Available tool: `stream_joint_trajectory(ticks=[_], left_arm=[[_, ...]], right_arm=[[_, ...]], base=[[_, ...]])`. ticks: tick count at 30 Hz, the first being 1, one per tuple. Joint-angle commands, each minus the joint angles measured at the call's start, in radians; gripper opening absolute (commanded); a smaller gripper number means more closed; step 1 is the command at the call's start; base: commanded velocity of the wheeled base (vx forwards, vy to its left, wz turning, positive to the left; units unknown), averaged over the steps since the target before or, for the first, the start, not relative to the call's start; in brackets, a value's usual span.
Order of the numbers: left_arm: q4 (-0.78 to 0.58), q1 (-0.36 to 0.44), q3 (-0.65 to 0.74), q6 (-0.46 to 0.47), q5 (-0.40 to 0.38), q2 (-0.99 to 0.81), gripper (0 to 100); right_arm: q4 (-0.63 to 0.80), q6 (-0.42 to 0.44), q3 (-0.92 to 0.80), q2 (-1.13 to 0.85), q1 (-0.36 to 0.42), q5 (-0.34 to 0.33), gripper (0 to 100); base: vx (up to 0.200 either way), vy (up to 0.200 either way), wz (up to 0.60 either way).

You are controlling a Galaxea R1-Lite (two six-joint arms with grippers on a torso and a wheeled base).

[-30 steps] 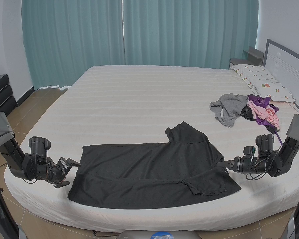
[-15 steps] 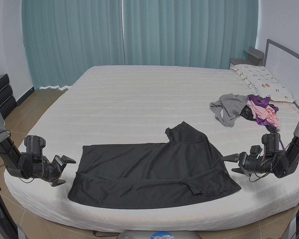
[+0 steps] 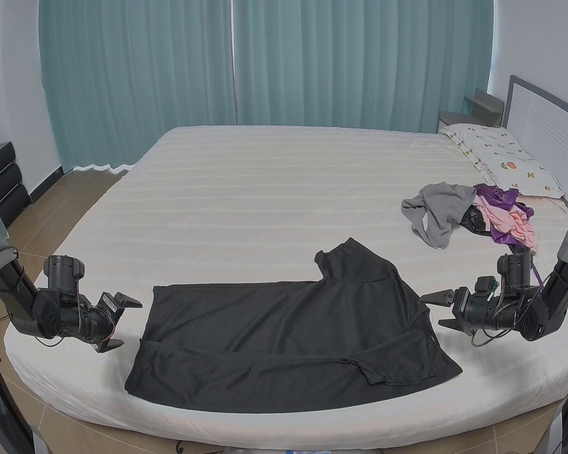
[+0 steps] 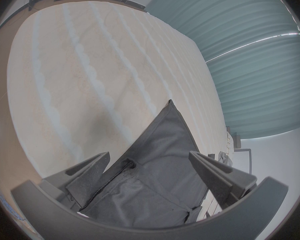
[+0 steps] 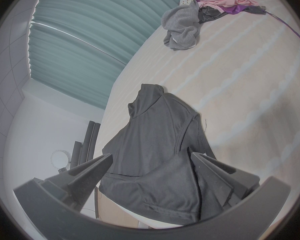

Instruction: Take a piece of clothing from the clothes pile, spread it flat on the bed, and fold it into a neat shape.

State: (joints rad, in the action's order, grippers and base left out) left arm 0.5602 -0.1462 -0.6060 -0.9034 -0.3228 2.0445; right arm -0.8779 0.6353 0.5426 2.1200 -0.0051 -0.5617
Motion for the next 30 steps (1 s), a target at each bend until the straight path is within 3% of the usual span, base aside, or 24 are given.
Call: stream_joint_trajectory(ticks=[1,6,16,22,30], left_arm=[[0.000,0.000,-0.001,0.000,0.001,-0.006,100],[0.000,0.004,-0.017,0.003,0.001,-0.003,100],[-0.008,0.023,-0.210,0.024,0.001,0.088,100],[-0.010,0.063,-0.367,0.193,0.001,0.230,100],[-0.013,0.057,-0.589,0.281,-0.013,0.365,100]], right_arm=[[0.000,0.000,-0.001,0.001,0.001,-0.001,100],[0.000,0.000,0.000,0.001,0.004,-0.001,100],[0.000,-0.002,-0.001,0.014,0.014,0.011,100],[0.000,-0.002,0.000,0.015,0.016,0.014,100],[0.000,-0.002,-0.004,0.014,0.020,0.016,100]], base=[[0.000,0.000,0.00],[0.000,0.000,0.00],[0.000,0.000,0.00],[0.000,0.000,0.00],[0.000,0.000,0.00]])
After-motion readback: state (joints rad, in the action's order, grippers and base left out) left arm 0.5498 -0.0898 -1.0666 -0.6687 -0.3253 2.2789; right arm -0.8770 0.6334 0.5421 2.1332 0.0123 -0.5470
